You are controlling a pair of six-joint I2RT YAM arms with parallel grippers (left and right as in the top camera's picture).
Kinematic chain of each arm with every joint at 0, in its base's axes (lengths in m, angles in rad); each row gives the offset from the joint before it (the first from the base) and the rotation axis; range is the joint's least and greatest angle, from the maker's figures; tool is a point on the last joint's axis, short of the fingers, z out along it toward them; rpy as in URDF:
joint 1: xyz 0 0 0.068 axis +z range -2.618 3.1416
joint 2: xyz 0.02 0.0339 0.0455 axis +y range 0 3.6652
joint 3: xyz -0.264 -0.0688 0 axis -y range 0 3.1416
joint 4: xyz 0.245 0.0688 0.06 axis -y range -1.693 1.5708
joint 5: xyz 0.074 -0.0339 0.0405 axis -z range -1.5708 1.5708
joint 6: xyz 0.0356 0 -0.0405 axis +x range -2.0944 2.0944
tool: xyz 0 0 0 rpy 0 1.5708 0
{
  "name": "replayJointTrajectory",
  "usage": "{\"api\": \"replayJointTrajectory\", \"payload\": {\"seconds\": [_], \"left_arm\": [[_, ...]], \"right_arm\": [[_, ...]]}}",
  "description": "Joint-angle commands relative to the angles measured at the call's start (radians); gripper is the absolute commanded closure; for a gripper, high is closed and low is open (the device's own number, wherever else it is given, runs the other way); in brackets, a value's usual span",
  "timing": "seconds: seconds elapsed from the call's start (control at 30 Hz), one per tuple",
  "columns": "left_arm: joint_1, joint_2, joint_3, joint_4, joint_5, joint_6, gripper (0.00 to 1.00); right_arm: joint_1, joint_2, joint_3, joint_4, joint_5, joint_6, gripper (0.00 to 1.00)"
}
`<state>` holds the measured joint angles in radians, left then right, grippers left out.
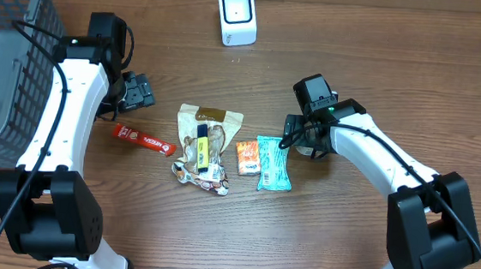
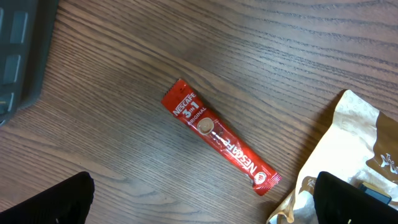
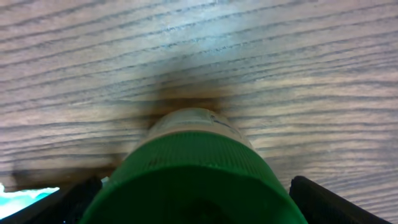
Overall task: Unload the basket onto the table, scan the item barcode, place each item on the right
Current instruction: 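Close the right gripper on the jar and lift it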
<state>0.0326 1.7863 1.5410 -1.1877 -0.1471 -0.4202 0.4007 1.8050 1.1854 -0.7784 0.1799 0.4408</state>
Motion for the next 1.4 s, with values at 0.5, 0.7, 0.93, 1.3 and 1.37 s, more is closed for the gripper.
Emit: {"api": "replayJointTrajectory", "payload": {"seconds": [0.5,0.7,0.93,1.3,1.37], "left_arm": [[-0.007,0.000,0.016,-0.001,-0.010,-0.006,0.00],[-0.007,0.000,0.016,-0.001,-0.010,-0.006,0.00],[-0.007,0.000,0.016,0.000,-0.010,-0.006,0.00],[-0.007,0.000,0.016,0.000,-0.010,-0.006,0.00],[-0.007,0.000,0.016,-0.001,-0.010,-0.006,0.00]], "right_arm": [[-0.004,-0.002,-0.004,0.009,-0.002,0.057,0.20],[-0.003,-0.002,-0.004,0.003,-0.002,0.056,0.28],[-0.003,-0.002,-0.004,0.001,-0.002,0.011,0.32],[-0.004,-0.002,-0.004,0.007,-0.001,-0.054,0.32],[-0.004,-0.002,-0.004,0.007,-0.002,-0.053,0.32]]}}
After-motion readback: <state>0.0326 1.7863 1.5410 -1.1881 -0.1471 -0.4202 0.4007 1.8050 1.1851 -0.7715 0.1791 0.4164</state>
